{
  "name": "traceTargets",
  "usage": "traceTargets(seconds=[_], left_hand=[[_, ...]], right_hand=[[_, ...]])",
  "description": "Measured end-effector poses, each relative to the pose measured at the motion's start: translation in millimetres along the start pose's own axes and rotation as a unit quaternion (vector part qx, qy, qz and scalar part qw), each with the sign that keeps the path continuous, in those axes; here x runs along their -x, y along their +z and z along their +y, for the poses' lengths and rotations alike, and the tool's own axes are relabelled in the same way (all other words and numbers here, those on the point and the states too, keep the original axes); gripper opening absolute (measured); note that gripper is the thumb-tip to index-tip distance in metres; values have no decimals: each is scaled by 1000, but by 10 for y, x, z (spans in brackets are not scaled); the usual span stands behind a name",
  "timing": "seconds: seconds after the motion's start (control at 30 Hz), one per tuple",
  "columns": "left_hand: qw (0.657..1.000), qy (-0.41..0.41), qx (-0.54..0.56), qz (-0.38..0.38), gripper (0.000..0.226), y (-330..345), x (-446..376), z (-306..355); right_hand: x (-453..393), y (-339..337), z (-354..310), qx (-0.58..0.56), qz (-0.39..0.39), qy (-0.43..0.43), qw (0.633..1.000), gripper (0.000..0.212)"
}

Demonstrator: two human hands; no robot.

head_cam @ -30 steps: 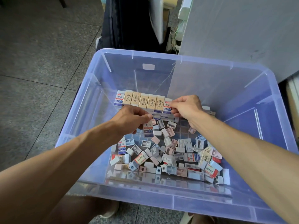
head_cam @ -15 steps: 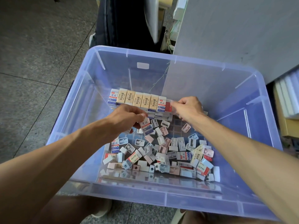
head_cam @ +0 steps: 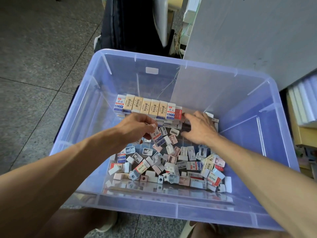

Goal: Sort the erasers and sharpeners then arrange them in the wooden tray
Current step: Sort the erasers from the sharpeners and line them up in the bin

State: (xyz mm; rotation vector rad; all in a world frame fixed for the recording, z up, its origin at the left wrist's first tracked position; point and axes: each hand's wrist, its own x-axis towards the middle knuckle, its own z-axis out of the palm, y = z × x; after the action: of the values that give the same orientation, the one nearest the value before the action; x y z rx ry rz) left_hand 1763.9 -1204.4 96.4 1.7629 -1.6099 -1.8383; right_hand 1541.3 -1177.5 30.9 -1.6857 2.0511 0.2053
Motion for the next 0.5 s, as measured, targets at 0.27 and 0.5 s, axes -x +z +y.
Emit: traceTargets(seconds=[0.27,0.5], left_hand=[[1000,7,-2,-9,9,16,-1,-11],[999,10,20,-31,11,43,-3,-35]], right_hand=[[295,99,-30,29,-85,-69,994,43],[434,-53,-103,-26,-83,-54,995,34]])
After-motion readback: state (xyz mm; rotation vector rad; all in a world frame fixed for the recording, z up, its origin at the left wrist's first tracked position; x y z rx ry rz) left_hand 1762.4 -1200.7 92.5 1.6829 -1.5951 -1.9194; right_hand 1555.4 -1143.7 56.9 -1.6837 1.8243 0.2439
